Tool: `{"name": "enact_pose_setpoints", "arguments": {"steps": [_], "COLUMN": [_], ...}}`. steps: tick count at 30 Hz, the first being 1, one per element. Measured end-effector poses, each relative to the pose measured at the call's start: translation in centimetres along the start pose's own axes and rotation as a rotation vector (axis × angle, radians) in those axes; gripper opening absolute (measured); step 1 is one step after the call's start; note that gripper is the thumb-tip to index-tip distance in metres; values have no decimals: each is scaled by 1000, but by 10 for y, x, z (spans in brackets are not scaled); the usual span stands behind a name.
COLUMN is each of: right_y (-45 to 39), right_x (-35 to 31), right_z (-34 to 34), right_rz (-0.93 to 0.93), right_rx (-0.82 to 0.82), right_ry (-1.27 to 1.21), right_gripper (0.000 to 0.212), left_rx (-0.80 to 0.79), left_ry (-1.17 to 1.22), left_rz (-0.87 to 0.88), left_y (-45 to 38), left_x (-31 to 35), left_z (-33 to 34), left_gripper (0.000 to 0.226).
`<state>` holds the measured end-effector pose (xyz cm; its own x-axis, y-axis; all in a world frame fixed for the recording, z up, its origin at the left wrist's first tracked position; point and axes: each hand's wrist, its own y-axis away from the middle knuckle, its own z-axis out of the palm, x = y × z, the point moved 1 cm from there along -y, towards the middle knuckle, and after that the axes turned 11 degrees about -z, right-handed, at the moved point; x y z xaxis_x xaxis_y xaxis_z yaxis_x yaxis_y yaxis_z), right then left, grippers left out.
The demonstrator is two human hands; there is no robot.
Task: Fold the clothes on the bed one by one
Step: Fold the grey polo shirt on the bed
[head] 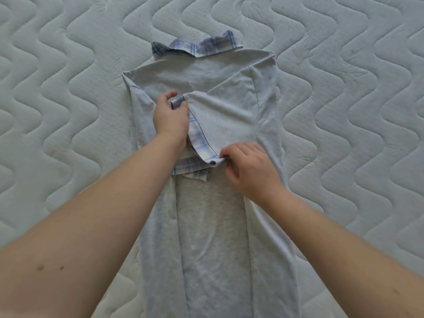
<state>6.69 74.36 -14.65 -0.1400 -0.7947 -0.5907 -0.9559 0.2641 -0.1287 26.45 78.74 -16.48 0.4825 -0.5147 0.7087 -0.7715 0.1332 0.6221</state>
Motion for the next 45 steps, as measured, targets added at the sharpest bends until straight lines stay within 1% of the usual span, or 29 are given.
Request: {"name": "enact_pose_setpoints", "arguments": {"steps": [2, 3, 4, 6, 7, 8, 9, 10, 11, 12, 13, 15, 17, 19, 21, 23, 25, 27, 29, 31, 32, 33, 34, 36, 38, 40, 41, 43, 45], "right_y": [2, 3, 2, -7, -14, -23, -32, -38, -41, -41, -38, -32, -28, -28, -30, -37, -48, -64, -81, -95, -101, -108, -114, -126, -136, -147, -153, -166, -177], "right_x": [6, 11, 16, 32, 43, 56, 69, 82, 92, 102, 111, 126, 135, 139, 139, 140, 145, 150, 153, 157, 160, 164, 170, 184, 197, 206, 209, 209, 208], "right_z": [-1, -2, -5, -13, -16, -17, -15, -13, -10, -7, -5, -4, -7, -9, -7, -8, -12, -18, -28, -41, -47, -52, -58, -70, -85, -96, -100, -104, -107], "right_rz": [-30, -21, 40, 272, 364, 420, 437, 418, 380, 337, 296, 252, 294, 338, 354, 390, 430, 445, 461, 459, 459, 462, 470, 487, 491, 453, 428, 374, 330], "right_rx": [-203, -229, -169, 64, 141, 142, 71, -42, -167, -262, -315, -339, -311, -285, -274, -246, -247, -234, -121, 71, 125, 128, 86, -67, -255, -426, -480, -534, -566], "right_ry": [-40, -81, -149, -283, -312, -298, -230, -122, 3, 117, 207, 316, 342, 353, 356, 332, 321, 296, 207, 134, 127, 118, 108, 110, 127, 188, 235, 299, 289], "right_gripper": [32, 34, 34, 35, 38, 42, 48, 55, 60, 63, 64, 66, 67, 68, 67, 66, 66, 65, 60, 46, 40, 37, 34, 27, 35, 44, 45, 43, 39], "left_rx": [21, 20, 6, -44, -60, -61, -50, -29, -4, 21, 42, 66, 51, -8, -85, -115, -112, -99, -96, -112, -119, -136, -159, -214, -277, -333, -353, -381, -393], "left_ry": [91, 128, 157, 191, 196, 200, 194, 161, 95, 23, -38, -119, -179, -269, -343, -398, -408, -369, -304, -221, -193, -170, -149, -101, -20, 74, 122, 206, 274], "left_rz": [-125, -171, -205, -262, -279, -273, -238, -171, -73, 29, 122, 263, 359, 401, 382, 338, 303, 271, 217, 141, 117, 102, 89, 65, 8, -83, -131, -214, -263], "left_y": [2, 2, 2, 2, 3, 6, 9, 12, 15, 19, 25, 36, 46, 52, 50, 44, 39, 34, 31, 26, 23, 21, 19, 15, 11, 7, 5, 2, -2], "left_x": [-5, -6, -7, -10, -11, -13, -14, -15, -15, -14, -13, -9, -8, -10, -17, -25, -30, -31, -29, -29, -29, -28, -26, -24, -26, -31, -34, -40, -43], "left_z": [4, 5, 6, 7, 6, 6, 5, 4, 4, 4, 4, 8, 16, 22, 23, 21, 20, 20, 21, 22, 23, 24, 24, 25, 26, 25, 24, 22, 20], "left_gripper": [42, 49, 52, 49, 43, 32, 19, 7, 4, 6, 8, 15, 16, 20, 28, 34, 31, 20, 11, 4, 7, 10, 12, 13, 15, 16, 15, 16, 19]}}
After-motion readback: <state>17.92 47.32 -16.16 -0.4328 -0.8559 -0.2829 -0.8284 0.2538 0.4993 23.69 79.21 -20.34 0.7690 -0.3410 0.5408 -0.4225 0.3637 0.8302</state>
